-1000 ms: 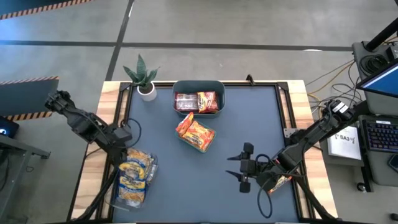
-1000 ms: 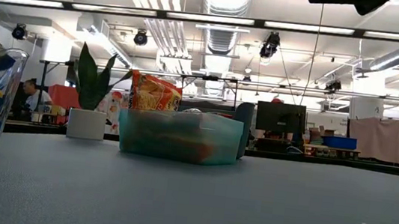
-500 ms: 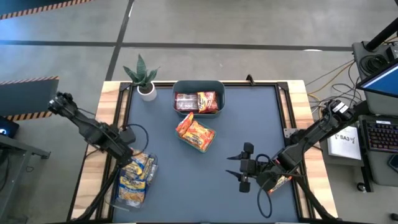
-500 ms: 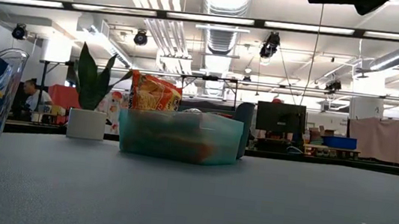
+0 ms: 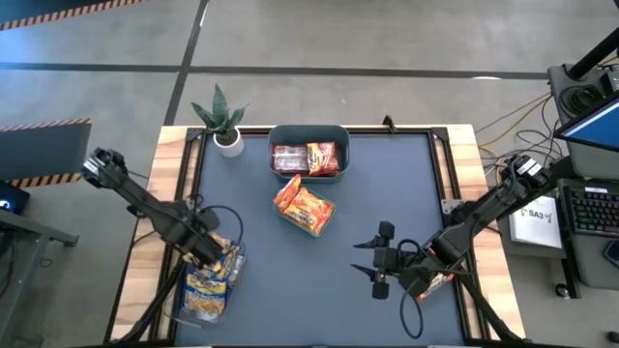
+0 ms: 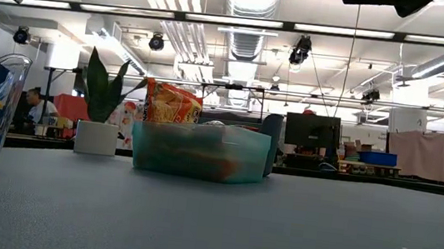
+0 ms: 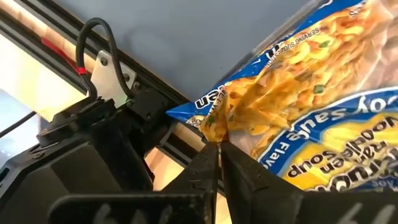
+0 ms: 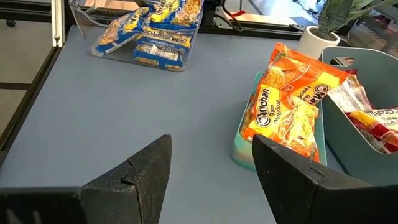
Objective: Sort Maruchan noodles
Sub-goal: Put the blue noodle pack into the transparent bin, then put the orange noodle pack into the green bin
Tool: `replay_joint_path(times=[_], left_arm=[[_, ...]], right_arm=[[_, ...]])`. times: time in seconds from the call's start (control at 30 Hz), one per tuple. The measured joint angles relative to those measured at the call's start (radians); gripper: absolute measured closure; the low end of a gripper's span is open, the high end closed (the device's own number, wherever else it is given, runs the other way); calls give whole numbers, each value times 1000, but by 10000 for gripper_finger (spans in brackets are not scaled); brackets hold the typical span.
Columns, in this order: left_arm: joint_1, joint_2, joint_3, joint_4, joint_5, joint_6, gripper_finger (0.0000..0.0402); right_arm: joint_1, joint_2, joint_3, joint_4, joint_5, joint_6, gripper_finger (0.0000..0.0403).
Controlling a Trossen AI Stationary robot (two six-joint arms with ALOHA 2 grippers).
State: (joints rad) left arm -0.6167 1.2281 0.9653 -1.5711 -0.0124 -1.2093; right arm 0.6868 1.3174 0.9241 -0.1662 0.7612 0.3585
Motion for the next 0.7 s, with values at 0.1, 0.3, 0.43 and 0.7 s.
replay_joint_path(times=[0.1,0.3,0.43,0.7], left_arm=[[0,16,0,14,0,-4,400],[0,32,5,214,100,88,401],[0,39,15,168,84,77,401],[-10,36,34,233,-9,121,401]], right_arm=[[0,0,0,0,0,0,188],[0,0,0,0,0,6,188],[0,0,0,0,0,8,188],[0,1,0,0,0,64,188]])
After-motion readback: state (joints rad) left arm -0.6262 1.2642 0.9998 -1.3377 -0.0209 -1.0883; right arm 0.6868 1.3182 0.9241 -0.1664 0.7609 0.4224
